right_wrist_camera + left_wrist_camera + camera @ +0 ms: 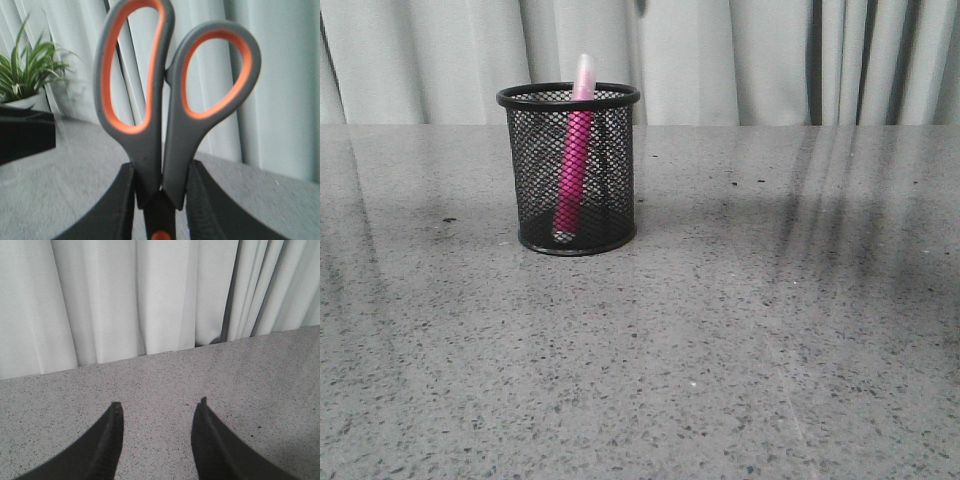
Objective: Put pen and scissors into bin
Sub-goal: 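Lift the scissors blade-down and move them over the mesh cup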
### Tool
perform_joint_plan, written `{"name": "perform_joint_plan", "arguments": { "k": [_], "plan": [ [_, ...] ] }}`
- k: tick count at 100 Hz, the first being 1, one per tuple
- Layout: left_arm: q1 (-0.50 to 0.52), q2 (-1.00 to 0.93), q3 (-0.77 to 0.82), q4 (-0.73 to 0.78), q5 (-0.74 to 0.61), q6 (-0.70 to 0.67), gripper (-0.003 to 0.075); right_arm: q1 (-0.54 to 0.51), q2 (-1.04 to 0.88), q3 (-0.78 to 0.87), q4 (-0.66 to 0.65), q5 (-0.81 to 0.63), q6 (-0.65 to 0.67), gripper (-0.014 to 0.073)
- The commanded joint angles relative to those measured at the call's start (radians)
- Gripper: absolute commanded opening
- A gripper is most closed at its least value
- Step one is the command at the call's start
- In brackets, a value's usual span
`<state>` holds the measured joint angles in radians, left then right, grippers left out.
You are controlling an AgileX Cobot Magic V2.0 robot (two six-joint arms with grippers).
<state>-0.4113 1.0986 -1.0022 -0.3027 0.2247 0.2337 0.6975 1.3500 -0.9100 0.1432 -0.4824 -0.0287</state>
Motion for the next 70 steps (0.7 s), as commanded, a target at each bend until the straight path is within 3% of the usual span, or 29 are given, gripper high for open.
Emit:
{"name": "perform_joint_plan", "arguments": {
  "k": [1, 70],
  "plan": [
    [0.005, -0.022, -0.027, -0.006, -0.074, -0.002, 0.0295, 0.014, 0.03, -0.026, -0.002, -0.236, 0.003, -0.0067],
    [0.005, -0.022, -0.027, -0.006, -0.074, 0.0, 0.0295, 0.022, 0.264, 0.141, -0.026, -0.539, 0.006, -0.0067]
  ]
}}
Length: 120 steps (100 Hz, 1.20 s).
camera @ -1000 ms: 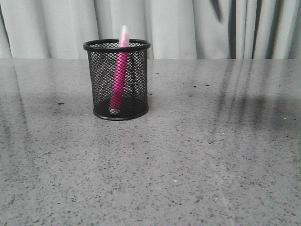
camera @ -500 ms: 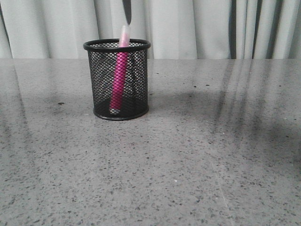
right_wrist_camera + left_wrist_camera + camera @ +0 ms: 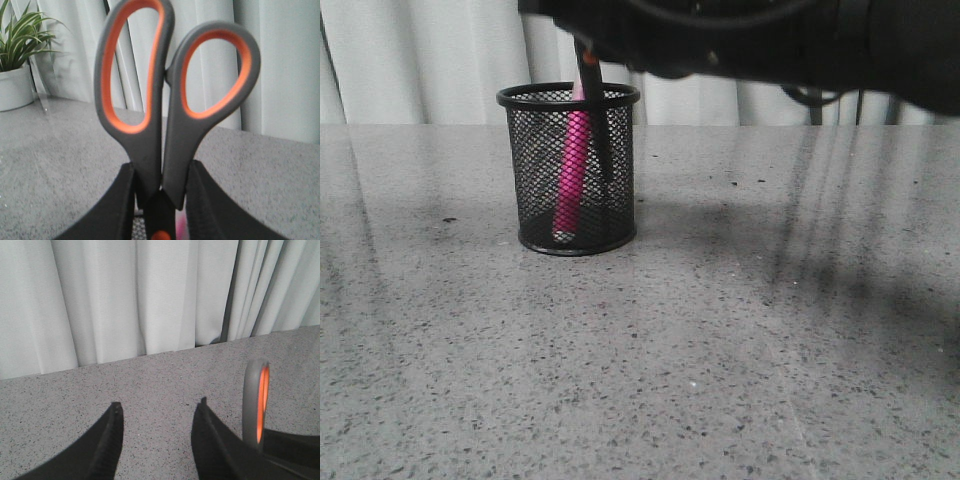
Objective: Put pen and scissors into bin
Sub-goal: 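Lift the scissors blade-down and move them over the mesh cup, then lower the scissors blades into the cup and open the right gripper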
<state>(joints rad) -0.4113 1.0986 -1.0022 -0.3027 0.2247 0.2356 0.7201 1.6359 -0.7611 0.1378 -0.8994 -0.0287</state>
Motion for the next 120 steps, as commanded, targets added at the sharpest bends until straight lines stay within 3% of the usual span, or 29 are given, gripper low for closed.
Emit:
{"name": "perform_joint_plan", "arguments": {
  "k": [1, 17, 101, 120],
  "plan": [
    [0.005, -0.022, -0.027, -0.006, -0.074, -0.002, 0.0295, 0.001, -0.019, -0.007, -0.023, -0.126, 0.006, -0.0067],
    [0.005, -0.022, -0.027, -0.006, -0.074, -0.002, 0.0295, 0.016, -0.003, 0.017, -0.029, -0.199, 0.006, -0.0067],
    [0.005, -0.022, -0.027, -0.006, -0.074, -0.002, 0.0295, 0.019, 0.004, 0.018, -0.069, -0.177, 0.006, -0.0061],
    [0.005, -0.022, -0.027, -0.006, -0.074, -0.002, 0.0295, 0.019, 0.004, 0.038, -0.076, -0.183, 0.006, 0.009]
  ]
}}
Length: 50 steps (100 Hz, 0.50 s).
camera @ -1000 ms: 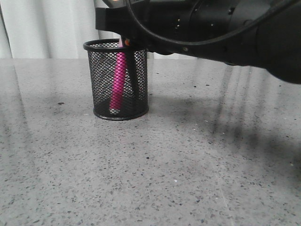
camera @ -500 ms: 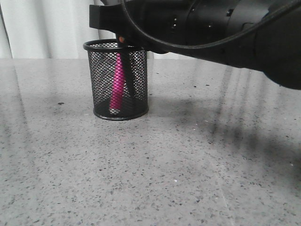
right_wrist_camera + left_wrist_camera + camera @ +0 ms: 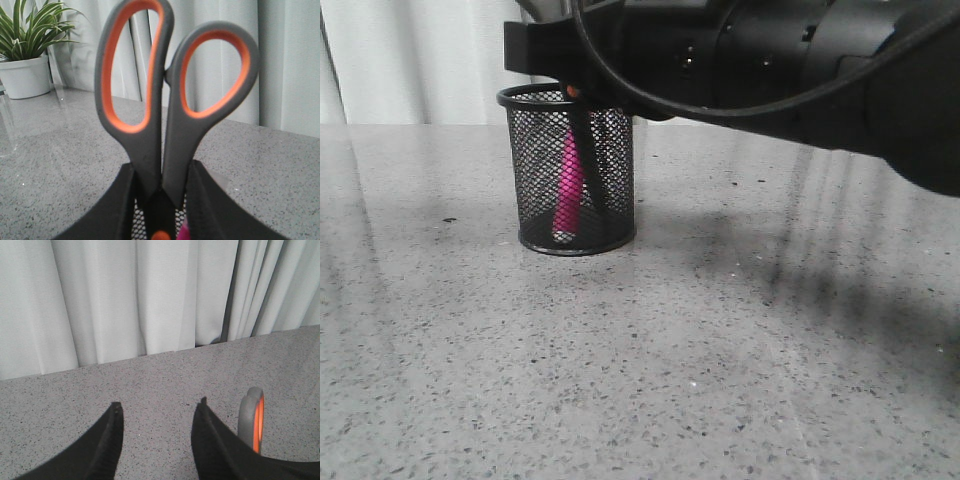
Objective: Put pen and scissors into bin
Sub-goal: 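Lower the scissors blades into the cup and open the right gripper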
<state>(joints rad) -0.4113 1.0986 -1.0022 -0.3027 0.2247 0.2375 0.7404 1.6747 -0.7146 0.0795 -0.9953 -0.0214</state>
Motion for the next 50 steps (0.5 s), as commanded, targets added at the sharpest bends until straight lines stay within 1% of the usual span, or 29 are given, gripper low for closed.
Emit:
{"name": "perform_joint_plan", "arguments": {
  "k": [1, 7, 12, 19, 34, 50],
  "plan": [
    [0.005, -0.022, -0.027, -0.006, -0.074, -0.004, 0.0295, -0.001, -0.035, -0.005, -0.017, -0.09, -0.001, 0.0097],
    [0.005, -0.022, -0.027, -0.006, -0.074, -0.004, 0.0295, -0.001, -0.035, 0.011, -0.017, -0.109, -0.001, 0.0148],
    [0.005, -0.022, -0.027, -0.006, -0.074, -0.004, 0.0295, -0.001, -0.035, 0.025, -0.017, -0.129, -0.001, 0.0171],
    [0.005, -0.022, -0.027, -0.006, -0.074, -0.004, 0.0295, -0.001, -0.035, 0.042, -0.017, -0.162, -0.001, 0.0178],
    [0.005, -0.022, -0.027, -0.006, -0.074, -0.004, 0.0295, -0.001, -0.035, 0.052, -0.019, -0.169, -0.001, 0.019],
    [0.005, -0.022, -0.027, -0.006, -0.074, -0.004, 0.0295, -0.001, -0.035, 0.052, -0.021, -0.171, 0.0, 0.0289]
  ]
}}
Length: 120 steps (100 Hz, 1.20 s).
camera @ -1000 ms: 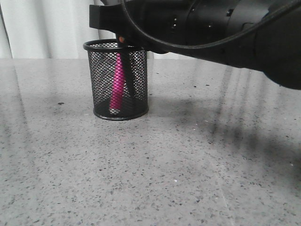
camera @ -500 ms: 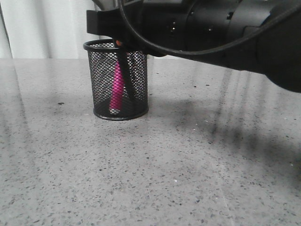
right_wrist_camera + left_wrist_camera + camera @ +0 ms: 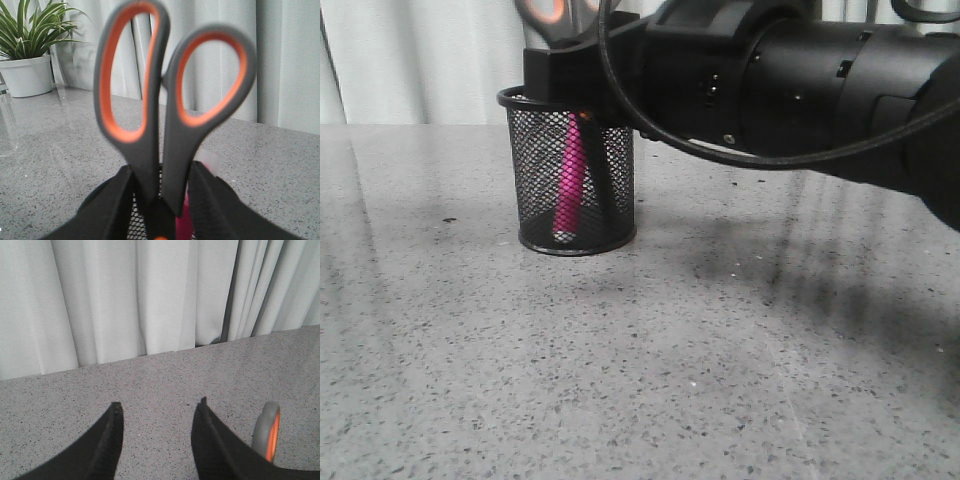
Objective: Put pen and scissors into bin
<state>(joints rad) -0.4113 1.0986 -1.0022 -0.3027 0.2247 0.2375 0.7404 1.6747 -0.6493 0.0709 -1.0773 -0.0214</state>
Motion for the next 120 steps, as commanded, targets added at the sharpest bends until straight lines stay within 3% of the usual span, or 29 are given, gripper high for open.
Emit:
{"name": "perform_joint_plan", "arguments": {
  "k": [1, 40, 54, 64, 72, 87, 106, 120],
  "plan": [
    [0.005, -0.022, -0.027, -0.006, -0.074, -0.004, 0.0295, -0.001, -0.035, -0.013, -0.013, -0.089, 0.0, 0.0293],
    [0.005, -0.022, -0.027, -0.006, -0.072, -0.004, 0.0295, -0.001, -0.038, -0.011, -0.015, -0.25, 0.0, 0.027],
    [0.005, -0.024, -0.027, -0.001, -0.072, -0.004, 0.0295, -0.001, -0.097, -0.009, 0.005, -0.198, -0.015, 0.011],
    [0.005, -0.029, -0.027, 0.004, -0.072, -0.004, 0.0286, -0.001, -0.175, -0.009, 0.064, -0.069, -0.072, -0.005],
    [0.005, -0.035, -0.027, 0.019, -0.072, -0.004, 0.0225, -0.001, -0.257, -0.009, 0.144, 0.075, -0.173, -0.0069],
    [0.005, -0.054, -0.02, 0.067, -0.068, -0.004, -0.0019, -0.003, -0.438, -0.009, 0.395, 0.306, -0.409, -0.0064],
    [0.005, -0.132, 0.074, 0.11, -0.103, -0.004, -0.002, -0.003, -0.666, -0.009, 0.695, 0.437, -0.8, -0.0065],
    [0.005, -0.248, 0.223, 0.108, -0.24, -0.004, -0.002, -0.003, -0.825, -0.007, 0.969, 0.512, -1.048, -0.0065]
  ]
}}
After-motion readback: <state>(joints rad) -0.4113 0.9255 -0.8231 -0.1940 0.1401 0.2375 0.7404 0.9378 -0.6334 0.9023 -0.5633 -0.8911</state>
